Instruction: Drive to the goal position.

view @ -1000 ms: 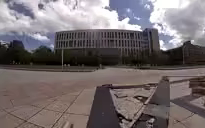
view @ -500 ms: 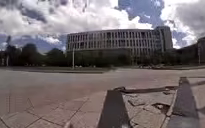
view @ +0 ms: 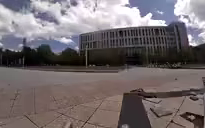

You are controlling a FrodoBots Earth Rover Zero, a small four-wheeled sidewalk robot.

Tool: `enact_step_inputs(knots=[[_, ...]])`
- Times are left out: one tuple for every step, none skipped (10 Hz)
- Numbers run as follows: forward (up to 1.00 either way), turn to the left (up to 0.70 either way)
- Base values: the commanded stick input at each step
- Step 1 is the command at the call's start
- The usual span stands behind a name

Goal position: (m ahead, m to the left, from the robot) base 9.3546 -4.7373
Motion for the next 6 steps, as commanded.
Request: enact_step_inputs(knots=[[0.7, 0.0], [0.7, 0.0], [0.7, 0.0], [0.7, -0.01], [0.7, -0.34], [0.7, -0.34]])
